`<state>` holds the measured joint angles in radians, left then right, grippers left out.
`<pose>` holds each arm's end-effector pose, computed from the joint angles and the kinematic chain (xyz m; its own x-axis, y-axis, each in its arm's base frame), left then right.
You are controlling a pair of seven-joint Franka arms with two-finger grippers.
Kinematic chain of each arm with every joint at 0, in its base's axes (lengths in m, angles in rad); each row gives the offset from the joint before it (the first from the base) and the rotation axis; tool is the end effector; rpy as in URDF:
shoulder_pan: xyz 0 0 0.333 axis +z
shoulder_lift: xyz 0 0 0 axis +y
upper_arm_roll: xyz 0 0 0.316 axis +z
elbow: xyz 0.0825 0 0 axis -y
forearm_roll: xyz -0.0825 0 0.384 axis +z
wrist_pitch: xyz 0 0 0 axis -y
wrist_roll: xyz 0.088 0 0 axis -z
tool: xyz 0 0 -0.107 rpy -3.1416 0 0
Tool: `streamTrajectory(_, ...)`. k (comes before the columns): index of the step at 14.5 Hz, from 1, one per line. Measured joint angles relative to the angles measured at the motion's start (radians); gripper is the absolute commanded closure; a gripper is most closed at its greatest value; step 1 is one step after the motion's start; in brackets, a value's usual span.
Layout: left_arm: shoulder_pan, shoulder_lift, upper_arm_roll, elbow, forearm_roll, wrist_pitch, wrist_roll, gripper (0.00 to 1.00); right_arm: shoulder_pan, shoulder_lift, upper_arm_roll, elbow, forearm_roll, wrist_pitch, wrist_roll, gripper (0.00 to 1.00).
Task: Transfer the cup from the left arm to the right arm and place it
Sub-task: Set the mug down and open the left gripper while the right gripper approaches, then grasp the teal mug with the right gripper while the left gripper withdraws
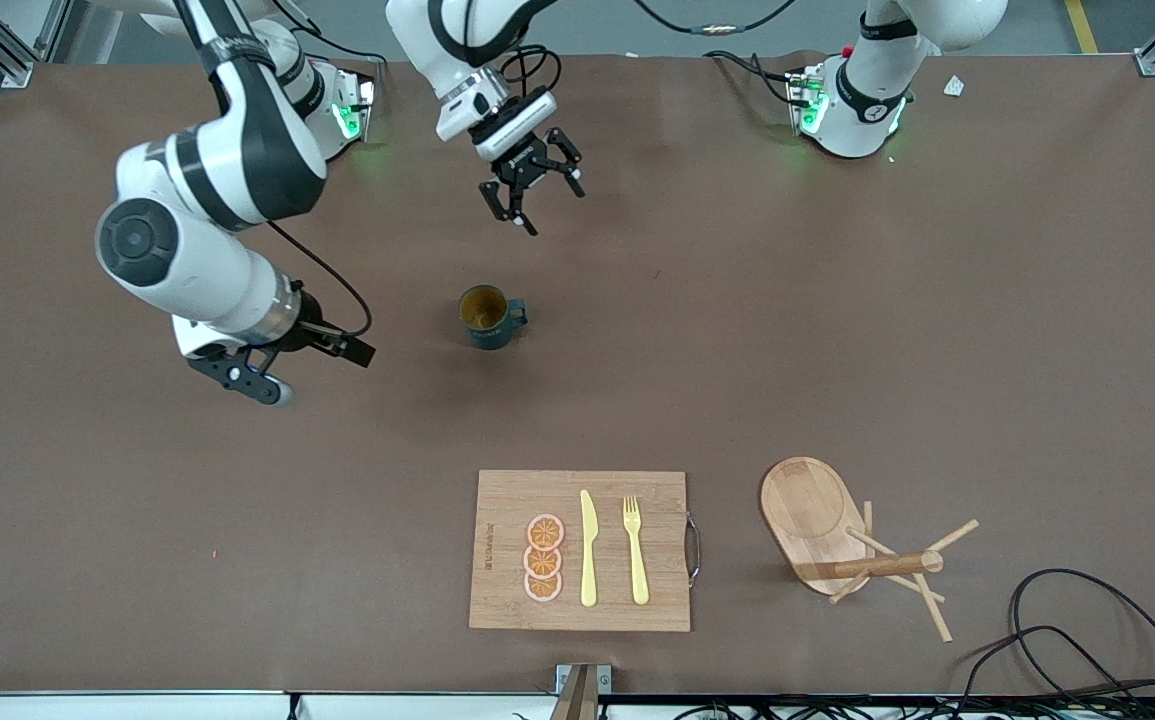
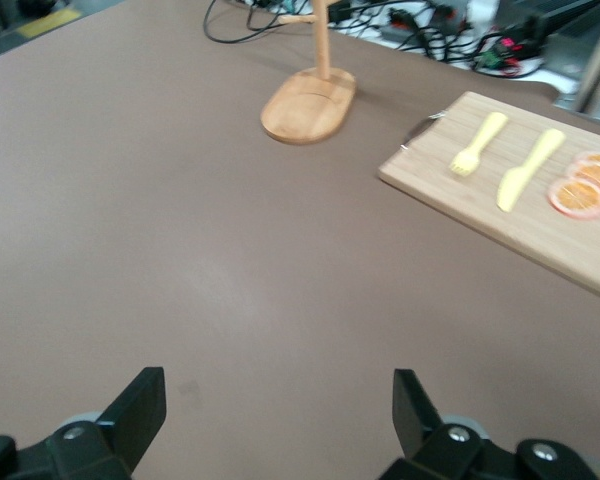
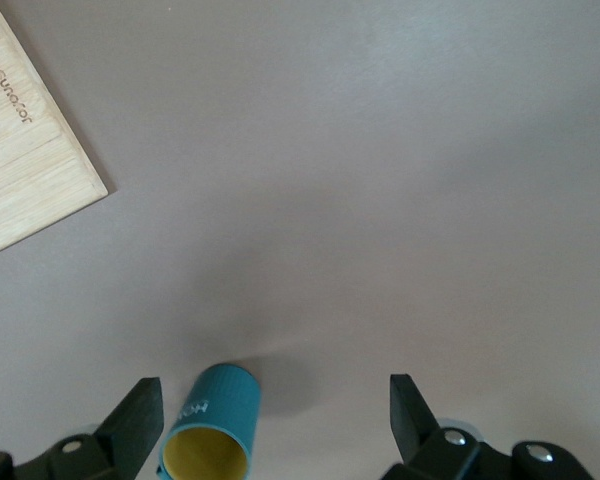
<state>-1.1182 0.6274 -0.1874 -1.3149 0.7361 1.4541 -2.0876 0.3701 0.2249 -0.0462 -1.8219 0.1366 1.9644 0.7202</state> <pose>0.2794 -0.6235 0.3671 0.5846 0.4283 0.6890 0.6710 -0.7327 -0.1138 0.5742 0.2037 0.4067 0.8914 -0.4320 -0.1368 -0.4394 -0.8979 -0.0274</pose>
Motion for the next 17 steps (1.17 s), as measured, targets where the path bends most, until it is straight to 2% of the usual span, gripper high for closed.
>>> streamTrajectory(4,0.283,-0.112,0.001,-0.002,-0.107,-0.003,0.298,0.0,0.03,0.042,0.0,-0.008,0.0,0.041,0.018,0.0)
streamTrajectory(8,0.539,-0.166,-0.003,-0.002,-0.216,0.004,0.586,0.0,0.088,0.049,0.0,-0.133,0.014,0.19,0.042,0.0)
streamTrajectory(12,0.721,-0.173,-0.007,-0.004,-0.253,0.075,0.76,0.0,0.192,0.049,0.001,-0.239,0.017,0.306,0.138,0.0)
streamTrajectory(15,0.853,-0.196,-0.01,0.0,-0.291,0.096,0.98,0.0,0.247,0.049,0.001,-0.288,0.017,0.336,0.174,0.0)
streamTrajectory(17,0.946,-0.238,-0.011,0.001,-0.345,0.096,1.145,0.0,0.259,0.048,0.001,-0.307,0.017,0.338,0.175,0.06)
